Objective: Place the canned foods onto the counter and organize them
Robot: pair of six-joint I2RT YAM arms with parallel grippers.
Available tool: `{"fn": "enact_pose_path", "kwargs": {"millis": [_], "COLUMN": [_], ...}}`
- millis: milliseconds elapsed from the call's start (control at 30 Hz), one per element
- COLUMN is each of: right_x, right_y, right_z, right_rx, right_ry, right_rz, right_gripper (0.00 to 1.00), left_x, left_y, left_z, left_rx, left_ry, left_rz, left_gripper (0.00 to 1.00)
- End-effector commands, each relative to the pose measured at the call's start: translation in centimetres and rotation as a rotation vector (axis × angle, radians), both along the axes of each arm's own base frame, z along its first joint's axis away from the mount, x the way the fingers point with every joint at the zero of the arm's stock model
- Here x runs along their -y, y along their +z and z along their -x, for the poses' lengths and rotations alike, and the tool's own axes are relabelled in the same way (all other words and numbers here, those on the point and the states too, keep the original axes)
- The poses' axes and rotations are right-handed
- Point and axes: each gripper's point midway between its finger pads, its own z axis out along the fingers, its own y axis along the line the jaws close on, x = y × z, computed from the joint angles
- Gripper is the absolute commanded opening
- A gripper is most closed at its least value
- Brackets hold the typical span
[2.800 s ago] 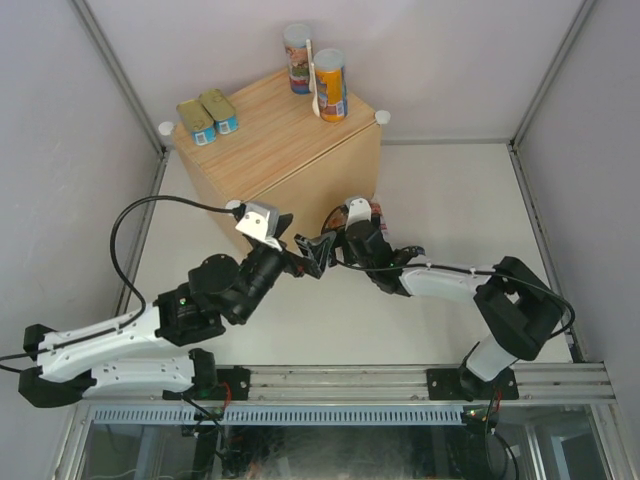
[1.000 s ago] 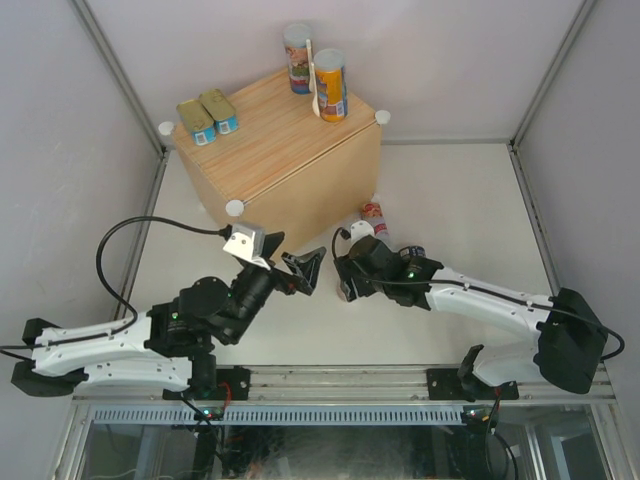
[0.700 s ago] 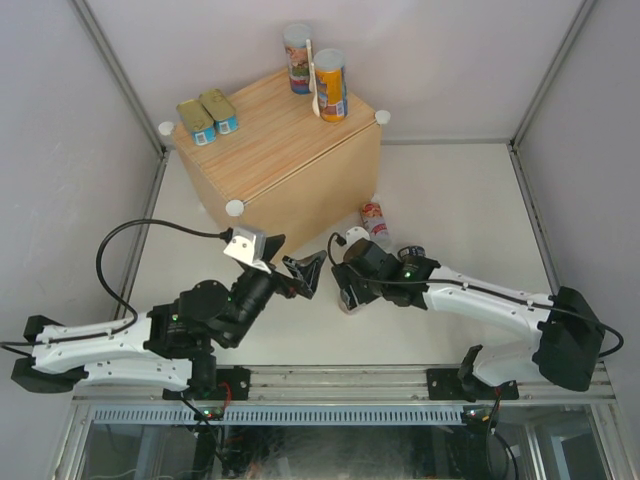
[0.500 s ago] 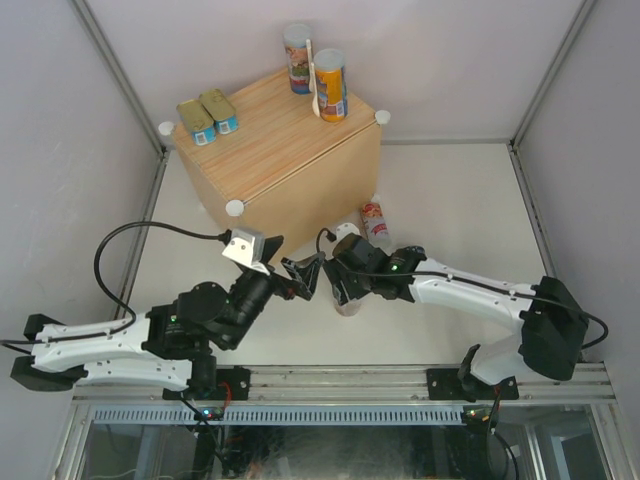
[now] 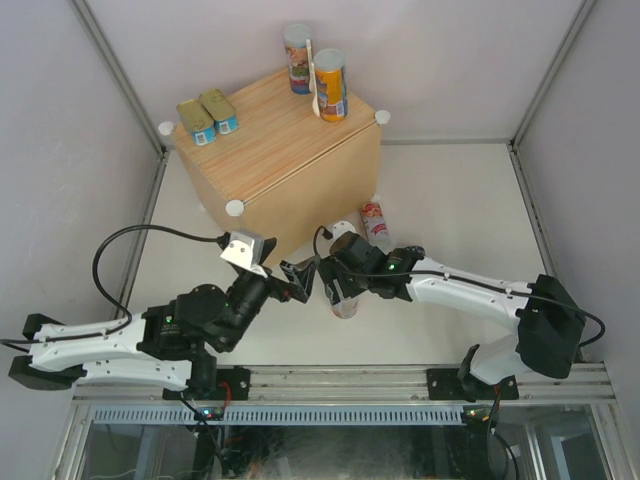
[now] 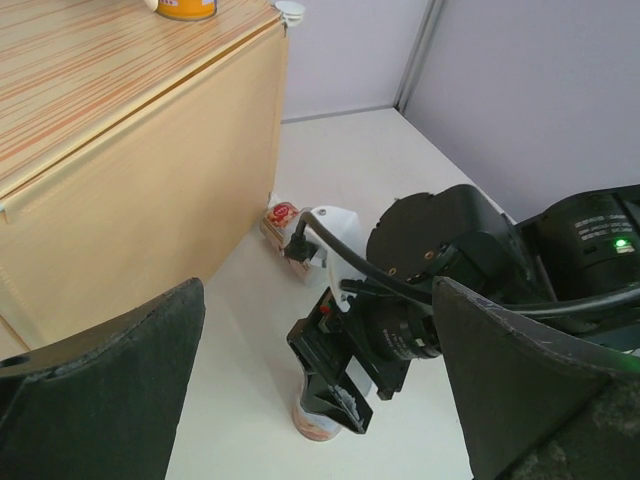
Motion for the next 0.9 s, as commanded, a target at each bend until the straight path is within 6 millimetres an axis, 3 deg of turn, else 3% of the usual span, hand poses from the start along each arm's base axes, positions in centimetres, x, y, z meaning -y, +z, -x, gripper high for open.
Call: {"fn": "enact_pose_path", "kwargs": {"millis": [0, 133, 267, 567, 867], "right_x": [-2.6, -2.5, -0.9, 5.3, 11.5], "right_y": [4.6, 5.6, 6.5, 9.9, 13.9], "right_z": [-0.4, -0.5, -1.1, -3.3, -2.8], "right_rx": [0.054, 0.072, 0.119, 0.221, 0.363], "right_ry": [0.008, -0.005, -0.071, -0.272, -0.433], "right_rz": [-0.183, -0.211, -0.23, -0.414, -0.607], "right_gripper": [0.75, 0.79, 0.84, 0.84, 0.84], "left_x": [-0.5, -0.4, 0.1, 2.3, 5.5], "left_y": [-0.1, -0.4, -1.6, -5.6, -10.9], "left_z": [0.0, 0.1, 0.4, 0.9, 1.4], "left_rx": [-0.005, -0.01, -0.013, -0.026, -0.064], "left_ry": [0.01, 0.001, -0.023, -0.086, -0.129], "left_rz": [-0.005, -0.003, -0.03, -0.113, -0.177], "left_gripper": [0.99, 1.0, 1.0, 1.0, 1.0]}}
